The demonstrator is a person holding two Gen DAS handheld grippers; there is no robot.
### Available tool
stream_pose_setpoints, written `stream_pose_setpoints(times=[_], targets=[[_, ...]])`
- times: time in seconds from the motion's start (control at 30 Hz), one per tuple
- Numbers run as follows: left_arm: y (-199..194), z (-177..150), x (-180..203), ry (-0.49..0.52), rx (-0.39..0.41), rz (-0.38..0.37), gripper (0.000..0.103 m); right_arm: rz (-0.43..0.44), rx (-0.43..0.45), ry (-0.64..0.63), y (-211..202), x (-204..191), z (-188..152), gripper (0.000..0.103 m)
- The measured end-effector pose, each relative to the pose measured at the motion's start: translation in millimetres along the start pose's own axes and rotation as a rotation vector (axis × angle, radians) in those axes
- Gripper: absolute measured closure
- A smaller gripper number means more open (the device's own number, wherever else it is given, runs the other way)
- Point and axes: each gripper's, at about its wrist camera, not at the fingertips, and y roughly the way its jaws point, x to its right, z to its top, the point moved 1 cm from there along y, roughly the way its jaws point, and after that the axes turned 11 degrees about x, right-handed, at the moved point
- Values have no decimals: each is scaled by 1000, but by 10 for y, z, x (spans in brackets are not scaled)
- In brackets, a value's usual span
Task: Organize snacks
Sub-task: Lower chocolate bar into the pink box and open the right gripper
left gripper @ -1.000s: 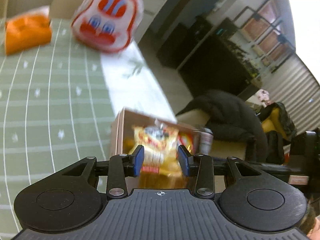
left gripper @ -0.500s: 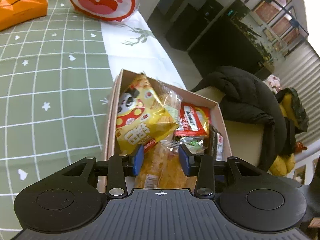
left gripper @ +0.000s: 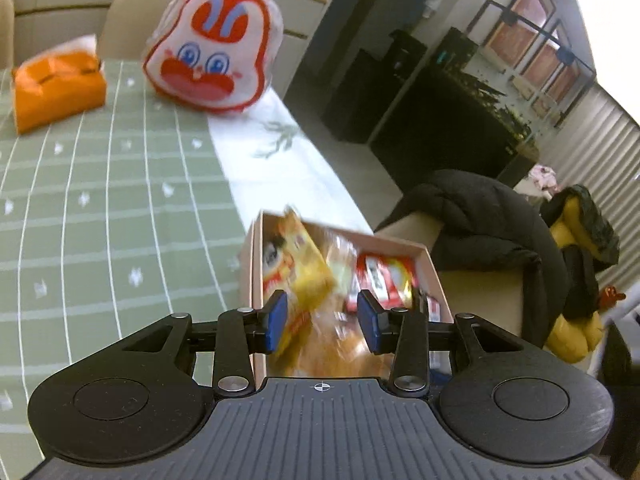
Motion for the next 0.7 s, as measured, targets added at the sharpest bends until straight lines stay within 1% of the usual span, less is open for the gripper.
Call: stream_pose_setpoints(times=[0.07, 0.17, 0.27, 0.3, 0.33, 0.4, 0.47, 0.57, 0.63, 0.7], targets=[[138, 71, 33, 37, 3, 12, 60, -68, 14, -26, -71, 34, -40, 74], [354, 112, 91, 92, -7, 19, 60, -95, 30, 5, -251, 156, -73, 74], [532, 60, 132, 141, -71, 47, 65, -149, 75, 14, -412, 265, -51, 73], [553, 25, 146, 147, -102, 44, 72, -161, 86, 14, -434, 294, -36, 73], [550, -14, 160, 158, -125, 42, 73, -164, 90, 18, -437, 331, -13, 73], [507, -102, 177, 189, -147, 44, 73, -150, 91, 25, -391, 377, 32, 73], [417, -146, 134, 161, -150, 36, 73, -134, 87, 20, -292, 390, 73, 73], [165, -130, 58, 90, -106, 11, 74, -116, 64, 32, -101, 423, 115, 73], [-58, -118, 65, 62, -66, 15, 74, -102, 39, 55, 14, 435, 119, 73], [-287, -131, 93, 39, -34, 24, 74, -94, 44, 47, 9, 391, 128, 73]])
